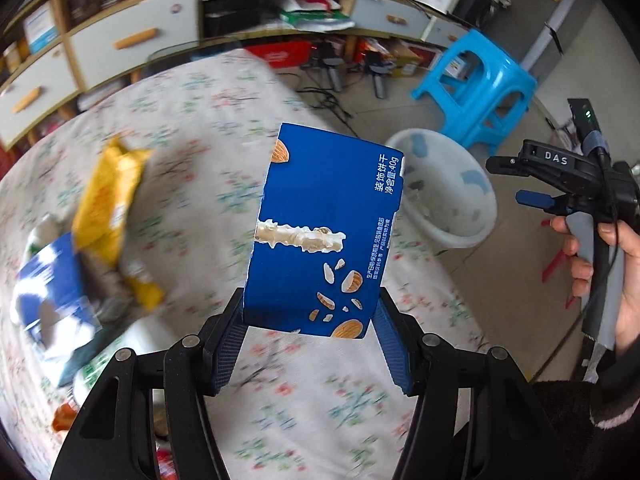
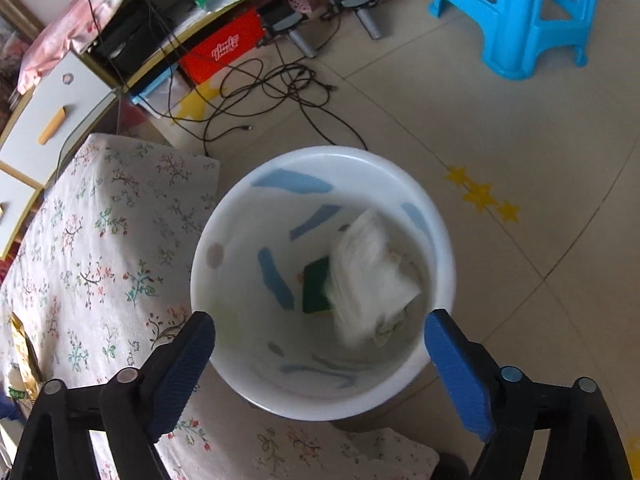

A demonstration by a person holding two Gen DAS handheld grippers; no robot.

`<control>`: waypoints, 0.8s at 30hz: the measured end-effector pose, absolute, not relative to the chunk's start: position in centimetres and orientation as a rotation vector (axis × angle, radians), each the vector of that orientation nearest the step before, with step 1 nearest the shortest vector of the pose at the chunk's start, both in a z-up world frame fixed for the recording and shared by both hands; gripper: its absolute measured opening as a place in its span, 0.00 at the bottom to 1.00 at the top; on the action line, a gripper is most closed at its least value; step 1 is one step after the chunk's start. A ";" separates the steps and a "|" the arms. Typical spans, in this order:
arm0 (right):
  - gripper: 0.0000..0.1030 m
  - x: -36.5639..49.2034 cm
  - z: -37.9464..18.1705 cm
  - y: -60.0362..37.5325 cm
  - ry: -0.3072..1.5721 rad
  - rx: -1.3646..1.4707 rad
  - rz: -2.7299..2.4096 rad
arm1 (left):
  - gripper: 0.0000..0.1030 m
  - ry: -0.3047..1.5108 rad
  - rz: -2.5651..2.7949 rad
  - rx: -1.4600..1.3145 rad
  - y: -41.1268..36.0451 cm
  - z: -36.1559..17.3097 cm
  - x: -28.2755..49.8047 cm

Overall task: Collect trash
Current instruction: 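Carry the blue biscuit box in the left gripper to the wastebasket and release it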

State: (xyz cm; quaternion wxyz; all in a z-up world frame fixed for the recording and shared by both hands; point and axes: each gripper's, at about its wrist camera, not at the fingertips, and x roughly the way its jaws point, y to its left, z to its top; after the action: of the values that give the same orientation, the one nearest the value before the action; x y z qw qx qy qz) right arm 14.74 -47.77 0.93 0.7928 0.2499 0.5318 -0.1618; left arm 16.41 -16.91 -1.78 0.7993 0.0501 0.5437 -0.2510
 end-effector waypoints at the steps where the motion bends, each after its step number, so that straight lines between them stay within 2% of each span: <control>1: 0.88 14.4 1.1 -48.0 1.144 0.537 -0.352 | 0.62 1.168 -0.549 0.116 -17.7 -1.9 16.5; 12: 0.88 10.1 3.5 -50.6 1.102 0.450 -0.408 | 0.62 1.171 -0.651 0.207 -27.5 -3.8 18.2; 20: 0.88 7.8 4.6 -53.1 1.055 0.518 -0.426 | 0.63 1.150 -0.713 0.217 -32.6 -4.5 19.5; 22: 0.88 7.6 4.8 -53.4 1.045 0.529 -0.431 | 0.72 1.137 -0.733 0.224 -33.6 -4.6 19.8; 23: 0.88 7.5 4.9 -53.5 1.042 0.534 -0.430 | 0.83 1.125 -0.729 0.231 -33.8 -4.5 19.8; 24: 0.88 7.4 5.0 -53.5 1.038 0.538 -0.426 | 0.87 1.103 -0.718 0.239 -34.0 -4.3 19.9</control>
State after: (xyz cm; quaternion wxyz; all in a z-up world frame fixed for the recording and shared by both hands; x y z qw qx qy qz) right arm 7.44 -53.54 5.01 0.8126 0.2520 0.4861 -0.1997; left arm 19.89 -33.95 -4.35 0.7845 0.1109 0.5113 -0.3330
